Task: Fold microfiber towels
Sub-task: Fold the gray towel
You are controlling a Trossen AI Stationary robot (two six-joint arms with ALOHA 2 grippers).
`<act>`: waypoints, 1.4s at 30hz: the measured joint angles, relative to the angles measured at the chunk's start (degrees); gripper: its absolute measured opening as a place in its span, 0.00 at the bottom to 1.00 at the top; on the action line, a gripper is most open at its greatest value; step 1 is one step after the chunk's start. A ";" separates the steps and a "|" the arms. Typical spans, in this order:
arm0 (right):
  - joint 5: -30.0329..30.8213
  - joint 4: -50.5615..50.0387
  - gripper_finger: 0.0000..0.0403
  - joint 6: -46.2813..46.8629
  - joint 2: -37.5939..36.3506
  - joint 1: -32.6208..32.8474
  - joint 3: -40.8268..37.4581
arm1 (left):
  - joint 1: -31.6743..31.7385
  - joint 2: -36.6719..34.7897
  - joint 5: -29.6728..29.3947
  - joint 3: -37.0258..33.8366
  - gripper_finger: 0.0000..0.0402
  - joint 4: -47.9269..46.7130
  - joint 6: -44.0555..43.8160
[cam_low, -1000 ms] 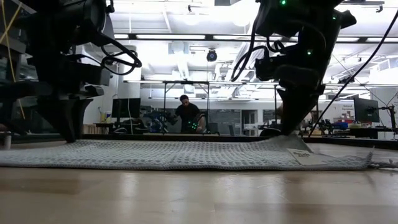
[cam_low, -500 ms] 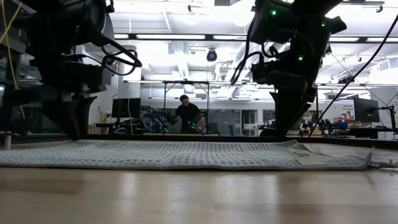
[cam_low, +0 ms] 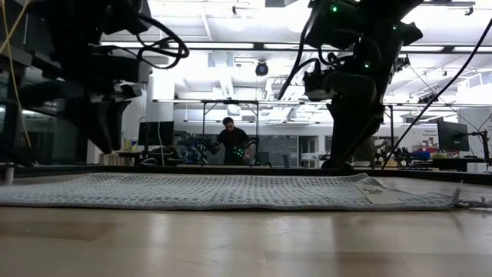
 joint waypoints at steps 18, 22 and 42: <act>-2.26 3.31 0.31 8.28 0.00 10.21 0.00 | -6.18 -0.15 11.88 0.27 0.24 0.46 -10.81; -2.21 6.42 0.31 9.09 0.00 11.77 0.00 | -9.66 -0.13 11.50 0.27 0.24 4.63 -11.74; -3.61 7.29 0.02 12.07 0.00 12.10 0.00 | -11.37 0.09 10.95 -4.91 0.24 12.01 -13.00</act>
